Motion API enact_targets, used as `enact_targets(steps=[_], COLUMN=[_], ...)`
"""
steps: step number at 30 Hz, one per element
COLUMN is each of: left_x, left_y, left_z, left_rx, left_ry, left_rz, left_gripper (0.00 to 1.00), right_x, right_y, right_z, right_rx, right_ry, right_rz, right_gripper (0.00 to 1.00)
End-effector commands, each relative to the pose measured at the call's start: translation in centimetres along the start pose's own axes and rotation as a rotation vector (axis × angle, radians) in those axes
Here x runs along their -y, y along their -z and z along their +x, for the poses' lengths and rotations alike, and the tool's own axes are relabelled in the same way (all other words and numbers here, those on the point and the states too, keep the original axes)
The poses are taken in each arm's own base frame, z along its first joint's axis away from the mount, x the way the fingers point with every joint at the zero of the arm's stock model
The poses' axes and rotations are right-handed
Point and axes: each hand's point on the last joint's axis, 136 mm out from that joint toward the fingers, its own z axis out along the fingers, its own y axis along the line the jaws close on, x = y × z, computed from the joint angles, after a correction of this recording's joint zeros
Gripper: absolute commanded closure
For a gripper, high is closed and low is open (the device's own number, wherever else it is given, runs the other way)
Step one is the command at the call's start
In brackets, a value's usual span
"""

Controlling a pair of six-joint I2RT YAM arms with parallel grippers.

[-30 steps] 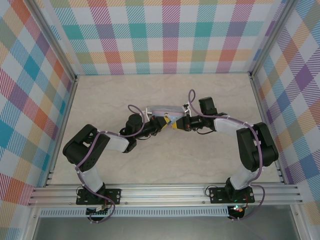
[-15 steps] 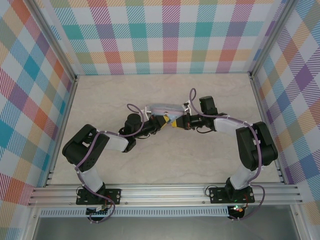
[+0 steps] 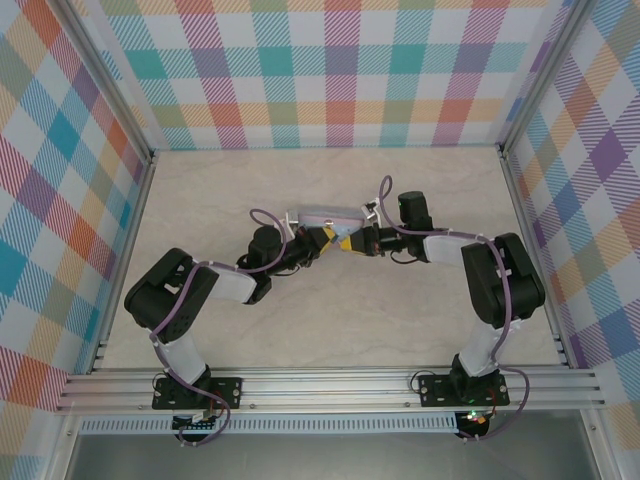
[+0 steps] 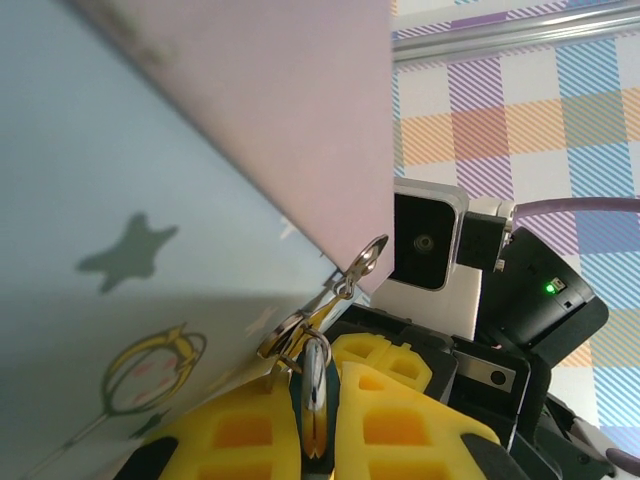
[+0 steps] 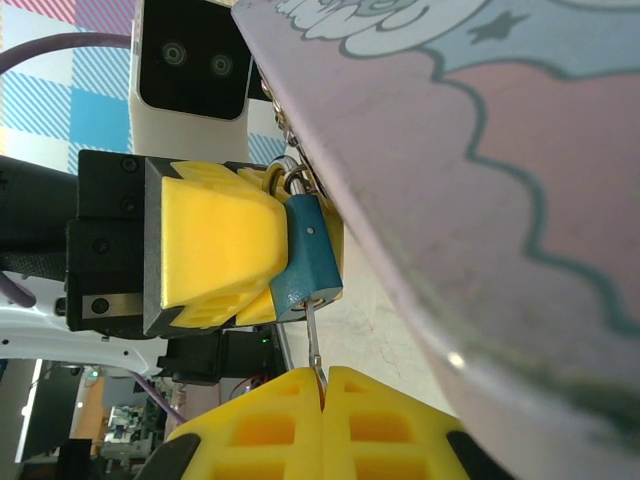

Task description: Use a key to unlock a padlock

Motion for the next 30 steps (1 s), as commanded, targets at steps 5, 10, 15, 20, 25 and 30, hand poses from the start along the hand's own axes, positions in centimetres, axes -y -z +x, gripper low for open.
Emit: enact_targets(steps=[5, 10, 15, 20, 25, 30], left_x=[10.2, 9.8, 8.4, 8.0, 5.1, 4.2], left_y=[1.1, 0.9, 0.6, 0.5, 0.4, 0.0], left_z=[3.9, 4.0, 4.5, 4.8, 5.1, 4.5], left_rx=[-0.188, -0.190, -0.208, -0.224, -0.222, -0.189], left_ry=[-0.123, -0.131, -0.172, -0.198, -0.239, -0.210], left_rz=[0.342, 0.327, 0.282, 0.280, 0.187, 0.166], left_gripper=[1.00, 1.00, 1.00, 1.00, 1.00, 1.00], right_x=[-0.7, -0.6, -1.7, -3.0, -4.2, -3.7], right_y=[-0.3, -0.5, -1.5, -1.3, -0.9, -0.6], right_z=[-2.7, -3.4, -3.7, -4.5, -5.1, -4.4], right_rx=[0.067, 0.074, 0.051, 0.066, 0.077, 0.072], right_ry=[0.125, 0.127, 0.133, 0.153, 0.167, 0.150], right_rz=[-0.027, -0.036, -0.045, -0.065, -0.069, -0.026], right_gripper=[0.96, 0.95, 0.95, 0.95, 0.95, 0.96])
